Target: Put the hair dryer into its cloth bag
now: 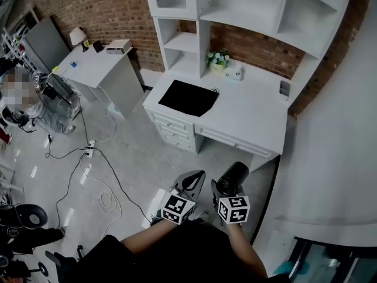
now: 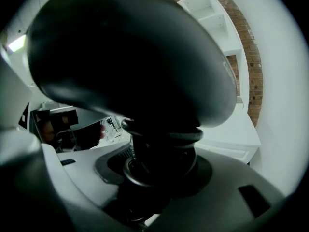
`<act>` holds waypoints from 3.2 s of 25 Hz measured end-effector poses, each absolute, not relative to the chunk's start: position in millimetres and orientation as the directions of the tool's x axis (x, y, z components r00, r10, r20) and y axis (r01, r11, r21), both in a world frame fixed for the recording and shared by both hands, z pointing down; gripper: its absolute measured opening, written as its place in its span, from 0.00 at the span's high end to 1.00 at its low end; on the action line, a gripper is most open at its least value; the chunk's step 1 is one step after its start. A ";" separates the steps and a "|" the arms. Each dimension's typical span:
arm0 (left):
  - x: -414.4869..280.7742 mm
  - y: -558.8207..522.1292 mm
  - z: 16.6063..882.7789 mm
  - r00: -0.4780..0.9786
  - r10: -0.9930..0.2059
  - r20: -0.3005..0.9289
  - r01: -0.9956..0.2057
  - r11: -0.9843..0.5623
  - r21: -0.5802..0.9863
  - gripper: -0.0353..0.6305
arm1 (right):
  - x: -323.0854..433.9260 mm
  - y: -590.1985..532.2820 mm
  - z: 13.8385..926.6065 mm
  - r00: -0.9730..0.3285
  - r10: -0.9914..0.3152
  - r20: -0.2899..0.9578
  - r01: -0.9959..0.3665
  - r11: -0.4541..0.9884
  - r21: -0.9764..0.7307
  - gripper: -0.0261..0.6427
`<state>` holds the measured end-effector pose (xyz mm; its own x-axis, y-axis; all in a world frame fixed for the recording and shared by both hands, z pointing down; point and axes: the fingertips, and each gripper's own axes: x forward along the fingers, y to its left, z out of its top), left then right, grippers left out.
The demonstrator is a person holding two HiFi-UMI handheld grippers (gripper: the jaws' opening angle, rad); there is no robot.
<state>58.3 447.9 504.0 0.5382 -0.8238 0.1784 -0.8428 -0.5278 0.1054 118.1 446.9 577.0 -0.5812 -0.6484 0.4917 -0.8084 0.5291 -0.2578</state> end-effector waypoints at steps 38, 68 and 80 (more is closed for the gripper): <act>-45.0 113.8 572.3 0.644 -0.703 0.303 -0.764 -0.610 0.210 0.92 | 46.5 121.9 581.6 -0.414 -0.734 0.539 -0.909 0.360 -0.208 0.63; 5.6 -14.9 765.5 0.663 -0.297 0.688 -0.578 -0.787 0.217 0.72 | 87.8 -4.2 680.1 -0.465 -0.598 0.653 -0.878 0.407 -0.253 0.63; 1.7 -21.0 823.8 0.570 -0.192 0.799 -0.567 -0.795 0.214 0.75 | 102.5 -16.2 692.2 -0.431 -0.585 0.688 -0.895 0.377 -0.240 0.63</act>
